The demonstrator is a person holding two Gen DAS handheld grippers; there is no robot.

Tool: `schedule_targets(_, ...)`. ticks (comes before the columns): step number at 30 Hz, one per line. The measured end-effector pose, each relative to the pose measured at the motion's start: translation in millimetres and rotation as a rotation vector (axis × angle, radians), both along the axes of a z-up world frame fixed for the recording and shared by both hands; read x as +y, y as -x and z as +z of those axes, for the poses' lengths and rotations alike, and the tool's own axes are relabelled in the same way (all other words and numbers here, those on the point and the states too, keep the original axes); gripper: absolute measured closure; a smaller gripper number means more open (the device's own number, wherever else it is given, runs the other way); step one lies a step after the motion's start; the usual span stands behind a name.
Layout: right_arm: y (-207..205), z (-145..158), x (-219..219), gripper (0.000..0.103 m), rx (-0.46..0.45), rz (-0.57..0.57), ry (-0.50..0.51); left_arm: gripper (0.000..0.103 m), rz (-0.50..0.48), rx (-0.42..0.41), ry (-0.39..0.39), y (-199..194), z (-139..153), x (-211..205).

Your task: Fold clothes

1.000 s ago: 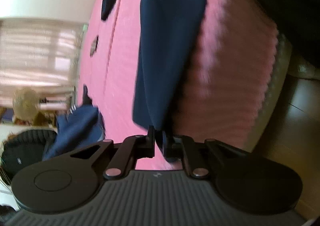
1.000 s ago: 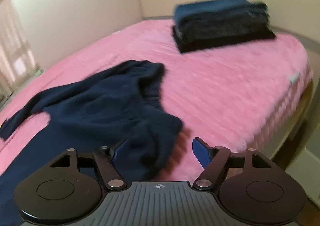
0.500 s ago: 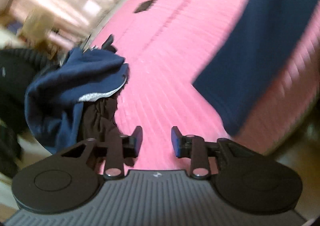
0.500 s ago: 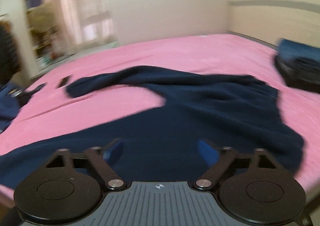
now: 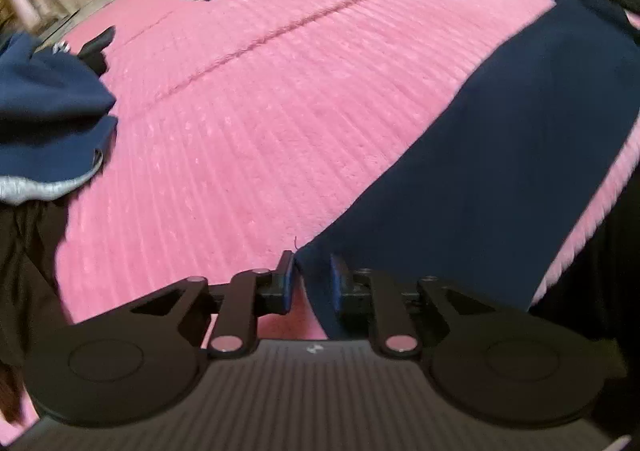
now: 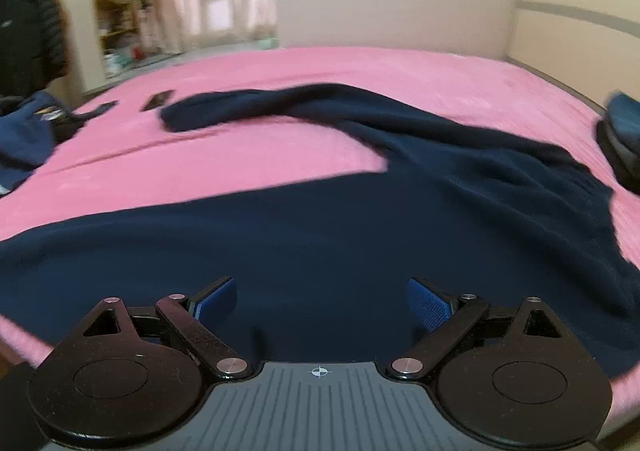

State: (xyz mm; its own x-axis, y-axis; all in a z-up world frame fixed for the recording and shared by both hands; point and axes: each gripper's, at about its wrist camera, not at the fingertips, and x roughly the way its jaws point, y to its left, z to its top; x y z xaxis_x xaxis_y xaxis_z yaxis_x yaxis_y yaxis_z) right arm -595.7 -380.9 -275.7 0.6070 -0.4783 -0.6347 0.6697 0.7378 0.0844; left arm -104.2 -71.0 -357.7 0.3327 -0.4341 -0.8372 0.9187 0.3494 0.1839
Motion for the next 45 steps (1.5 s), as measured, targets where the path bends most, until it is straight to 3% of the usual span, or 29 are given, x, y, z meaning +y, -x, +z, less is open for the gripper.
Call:
schedule_targets(6, 10, -12, -12, 0.008, -0.017, -0.078, -0.039, 0.097, 0.070, -0.210, 0.027, -7, 18, -6)
schedule_targets(8, 13, -13, -13, 0.008, -0.017, -0.069, -0.052, 0.096, 0.080, -0.225, -0.009, -8, 11, -16)
schedule_targets(11, 24, -16, -20, 0.008, -0.033, -0.071, -0.076, 0.091, 0.054, -0.252, -0.138, -2, -7, -33)
schedule_targets(15, 55, -23, -41, 0.008, -0.056, -0.170, -0.149, 0.089, 0.148, -0.302, -0.198, -5, -5, -24)
schedule_targets(20, 106, -25, -61, 0.008, -0.055, -0.327, -0.123, 0.089, 0.198, -0.361, -0.191, 0, 23, -17)
schedule_targets(25, 131, -13, -67, 0.008, -0.065, -0.442, -0.099, 0.085, 0.102, -0.405, -0.152, 27, 51, -53)
schedule_targets(31, 110, 16, -61, 0.008, -0.114, -0.268, -0.012, 0.067, -0.110, -0.495, -0.097, 61, 57, -145)
schedule_targets(34, 85, 22, -67, 0.008, -0.116, -0.193, 0.009, 0.059, -0.234, -0.544, -0.080, 65, 44, -200)
schedule_targets(37, 55, 24, -78, 0.008, -0.109, -0.117, 0.030, 0.058, -0.341, -0.585, -0.076, 59, 26, -254)
schedule_targets(41, 14, 19, -90, 0.008, -0.066, -0.002, 0.096, 0.056, -0.407, -0.578, -0.059, 34, 4, -326)
schedule_targets(45, -15, 11, -107, 0.007, -0.028, 0.064, 0.147, 0.052, -0.405, -0.547, -0.050, 2, -13, -387)
